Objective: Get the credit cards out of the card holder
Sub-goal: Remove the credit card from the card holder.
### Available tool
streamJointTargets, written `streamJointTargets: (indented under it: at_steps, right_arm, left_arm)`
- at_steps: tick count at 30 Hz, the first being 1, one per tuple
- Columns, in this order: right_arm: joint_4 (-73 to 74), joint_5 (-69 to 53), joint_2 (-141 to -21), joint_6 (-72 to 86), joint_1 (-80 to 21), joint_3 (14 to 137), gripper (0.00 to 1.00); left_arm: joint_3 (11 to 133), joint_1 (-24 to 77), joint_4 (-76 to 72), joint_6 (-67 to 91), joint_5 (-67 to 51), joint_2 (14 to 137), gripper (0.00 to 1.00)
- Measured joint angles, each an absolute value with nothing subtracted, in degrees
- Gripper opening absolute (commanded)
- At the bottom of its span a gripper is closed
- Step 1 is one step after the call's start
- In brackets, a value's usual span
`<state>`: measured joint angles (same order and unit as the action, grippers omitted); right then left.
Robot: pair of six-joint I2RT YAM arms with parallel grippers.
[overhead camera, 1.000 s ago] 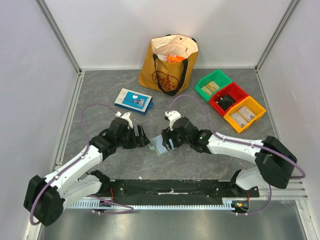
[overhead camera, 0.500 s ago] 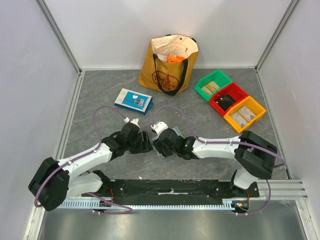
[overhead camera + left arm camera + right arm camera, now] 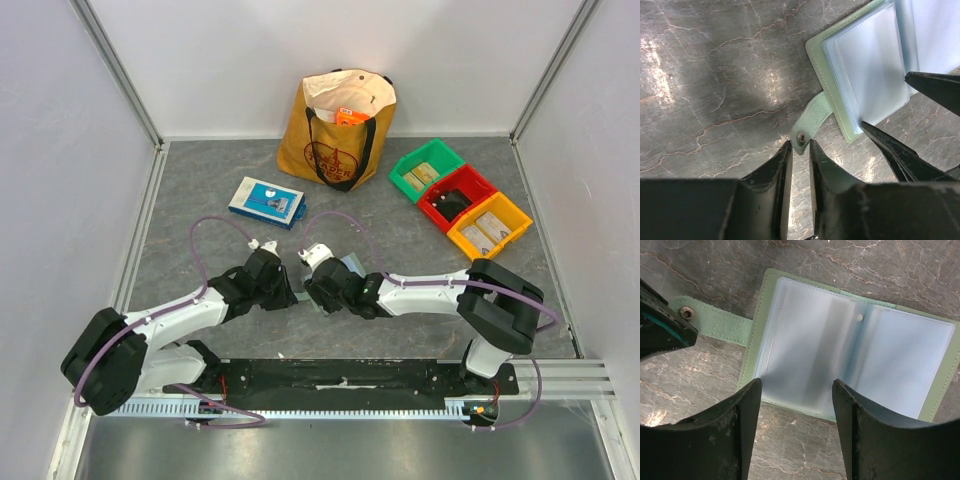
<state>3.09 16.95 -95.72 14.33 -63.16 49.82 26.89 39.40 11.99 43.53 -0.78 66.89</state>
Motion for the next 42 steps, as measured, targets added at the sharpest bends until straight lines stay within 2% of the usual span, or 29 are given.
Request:
streamJointTargets:
  at_steps: [3,4,13,19,24,29,42]
  right_arm:
    - [3.2,17.3,-96.2,14.3,-63.2,50.1,0.61]
    - [3.4,17.7,-96.2,14.3,-63.2,50.2,0.61]
    - [6.5,25.5,-96.3,14.2,-63.3,51.0,0.51]
    - [10.5,30.9,-94.3,16.1,-60.6,51.2,0.49]
    - [11.8,31.2,-89.3,17.1,-57.6,51.1,0.55]
    - [6.6,23.5,-86.2,14.8,-60.9,51.0,0.62]
    - [4.3,17.5,-96.5,10.9,-65.1,52.0,0.65]
  left_arm:
    - [26.6,39.4,11.8,43.8,-0.3,66.9,0.03]
    - [26.5,39.4,11.8,43.9,-0.2,66.9,0.02]
    - [26.1,39.4,11.9,44.0,-0.1,66.5,0.02]
    - [25.8,39.4,13.3,44.0,-0.1,64.9,0.02]
    - [25.2,39.4,13.6,44.0,-0.1,64.1,0.02]
    - [24.9,39.4,13.6,44.0,-0.1,64.1,0.02]
    - [23.8,39.4,13.2,44.1,-0.1,63.6,0.02]
